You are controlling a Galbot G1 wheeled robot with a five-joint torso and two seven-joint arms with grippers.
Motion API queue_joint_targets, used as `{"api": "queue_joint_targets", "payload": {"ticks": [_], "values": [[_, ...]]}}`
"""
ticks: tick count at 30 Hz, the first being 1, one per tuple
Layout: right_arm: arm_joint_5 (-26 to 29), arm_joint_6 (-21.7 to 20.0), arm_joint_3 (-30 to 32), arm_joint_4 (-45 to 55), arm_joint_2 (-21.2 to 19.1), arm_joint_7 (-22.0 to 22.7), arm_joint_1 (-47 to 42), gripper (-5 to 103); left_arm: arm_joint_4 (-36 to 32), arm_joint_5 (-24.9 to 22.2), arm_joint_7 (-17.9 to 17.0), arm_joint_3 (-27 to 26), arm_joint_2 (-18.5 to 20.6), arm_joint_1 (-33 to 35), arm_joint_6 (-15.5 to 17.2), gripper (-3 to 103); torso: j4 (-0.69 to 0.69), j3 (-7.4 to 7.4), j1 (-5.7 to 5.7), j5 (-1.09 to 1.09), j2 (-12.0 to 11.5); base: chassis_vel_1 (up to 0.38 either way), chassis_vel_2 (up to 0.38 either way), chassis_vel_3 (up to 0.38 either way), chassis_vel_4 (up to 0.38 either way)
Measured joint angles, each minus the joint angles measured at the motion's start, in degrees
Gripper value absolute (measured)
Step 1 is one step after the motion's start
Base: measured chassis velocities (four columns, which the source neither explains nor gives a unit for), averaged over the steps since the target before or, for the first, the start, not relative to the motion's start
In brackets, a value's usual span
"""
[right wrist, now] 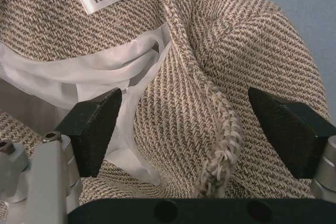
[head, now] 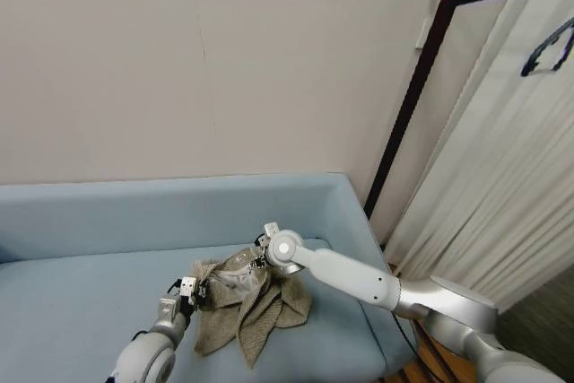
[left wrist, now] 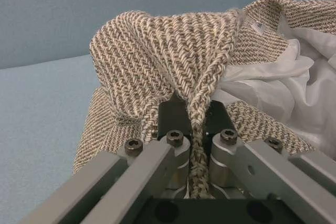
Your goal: Pick up the clothes from the sofa and hang them on the clothes hanger.
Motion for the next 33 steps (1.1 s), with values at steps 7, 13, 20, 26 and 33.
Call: {"api": "queue_joint_targets", "payload": {"ticks": [7, 13, 20, 26, 33], "values": [[-0.14, -0.04, -0.24, 0.07, -0.5, 0.35, -0.79, 60, -0.05, 0.05, 0.01, 0.19, -0.11, -0.1, -0.01, 3, 0.0, 0.0, 0.0, 0.0, 0.0, 0.0, 0.0, 0.0, 0.0], [-0.48, 0.03, -0.19, 0.23, -0.79, 0.4, -1.1, 38, -0.09, 0.06, 0.03, 0.41, 0.13, -0.39, -0.02, 3, 0.0, 0.0, 0.0, 0.0, 0.0, 0.0, 0.0, 0.0, 0.0], [-1.43, 0.47, 0.23, 0.41, -0.73, 0.24, -1.22, 12, -0.27, 0.07, 0.04, 0.87, 0.22, -0.81, -0.02, 3, 0.0, 0.0, 0.0, 0.0, 0.0, 0.0, 0.0, 0.0, 0.0], [-2.96, 1.25, 1.05, 1.43, -1.19, 0.16, -1.82, 1, -0.56, 0.07, 0.03, 0.91, 0.41, -0.96, 0.03, 3, 0.0, 0.0, -0.01, 0.0, 0.0, 0.0, 0.0, 0.0, 0.0], [-7.18, 2.13, 2.9, 3.34, -1.76, 0.24, -2.28, 1, -1.69, -0.77, -0.21, 0.16, 1.46, -1.29, 0.06, 3, 0.0, 0.0, -0.01, 0.0, 0.0, 0.0, 0.0, 0.0, 0.0]]}}
